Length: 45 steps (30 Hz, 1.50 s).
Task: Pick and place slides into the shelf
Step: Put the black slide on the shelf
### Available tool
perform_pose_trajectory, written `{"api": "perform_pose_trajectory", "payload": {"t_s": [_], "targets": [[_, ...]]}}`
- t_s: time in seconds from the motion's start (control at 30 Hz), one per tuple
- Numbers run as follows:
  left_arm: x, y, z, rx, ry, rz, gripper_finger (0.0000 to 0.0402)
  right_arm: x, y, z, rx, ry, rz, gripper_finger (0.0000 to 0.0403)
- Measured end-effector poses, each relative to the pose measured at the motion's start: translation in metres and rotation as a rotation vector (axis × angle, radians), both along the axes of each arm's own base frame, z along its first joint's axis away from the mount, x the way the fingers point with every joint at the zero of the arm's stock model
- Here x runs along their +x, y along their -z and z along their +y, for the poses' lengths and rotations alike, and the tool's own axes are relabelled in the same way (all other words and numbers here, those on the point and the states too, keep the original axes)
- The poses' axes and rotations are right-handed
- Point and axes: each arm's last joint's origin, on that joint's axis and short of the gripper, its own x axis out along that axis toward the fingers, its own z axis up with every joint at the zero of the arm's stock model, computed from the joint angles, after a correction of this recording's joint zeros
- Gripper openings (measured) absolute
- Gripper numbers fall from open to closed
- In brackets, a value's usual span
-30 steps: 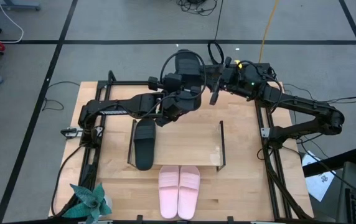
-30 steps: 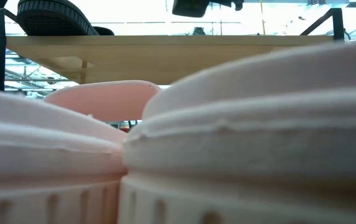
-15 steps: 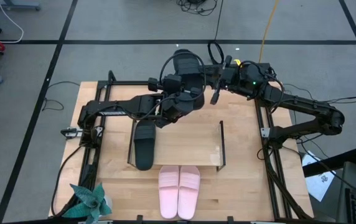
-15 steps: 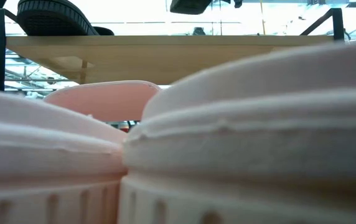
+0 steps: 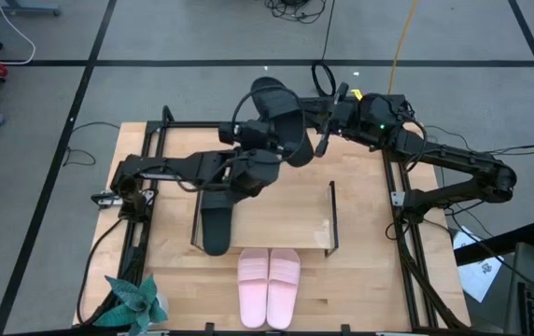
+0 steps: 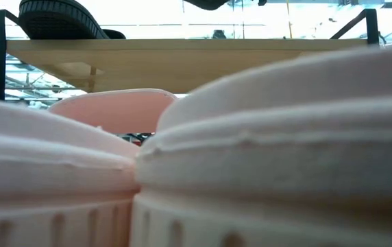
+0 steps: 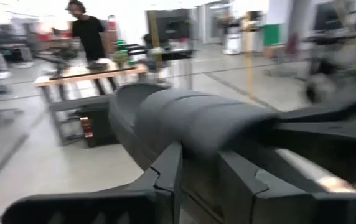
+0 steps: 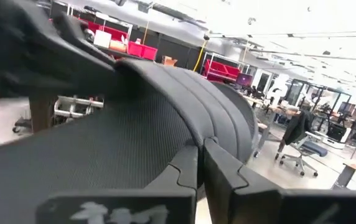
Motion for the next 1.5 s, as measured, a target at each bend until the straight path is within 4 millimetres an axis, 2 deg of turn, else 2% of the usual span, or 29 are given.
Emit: {"api": "perform_pose_trajectory", "payload": {"t_s": [0.2,0.33,0.5,0.7,0.83,1.0,1.23,1.37,1.5], "targets": [[-0.013,-0.01,-0.036,0.008,0.107,0.003,0.0103,0.0,0.001,-0.003,0.012,0.014,-0.001,0.0],[-0.024,-0.016,-0.059,0.053,0.085,0.028,0.0107,0.0,0.0,-0.001,0.027,-0.005,-0.013,0.0],[-0.041,-0.022,-0.085,0.129,0.05,0.118,0.0108,0.002,0.002,0.003,0.141,-0.041,-0.037,0.0],[-0.076,-0.047,-0.091,0.125,0.095,0.094,0.0108,0.009,0.002,0.025,0.295,-0.112,-0.078,0.0],[-0.1,-0.06,-0.089,0.129,0.125,0.097,0.0108,0.013,0.003,0.041,0.334,-0.022,-0.107,0.0],[-0.132,-0.075,-0.091,0.132,0.18,0.095,0.0108,0.027,0.014,0.063,0.441,0.068,-0.164,0.0001],[-0.165,-0.085,-0.1,0.15,0.272,0.114,0.0108,0.062,0.051,0.106,0.49,0.227,-0.121,0.0],[-0.18,-0.086,-0.105,0.17,0.323,0.14,0.0108,0.065,0.061,0.126,0.475,0.333,-0.113,0.0],[-0.186,-0.085,-0.108,0.178,0.348,0.149,0.0108,0.059,0.057,0.147,0.451,0.409,-0.132,0.0]]}}
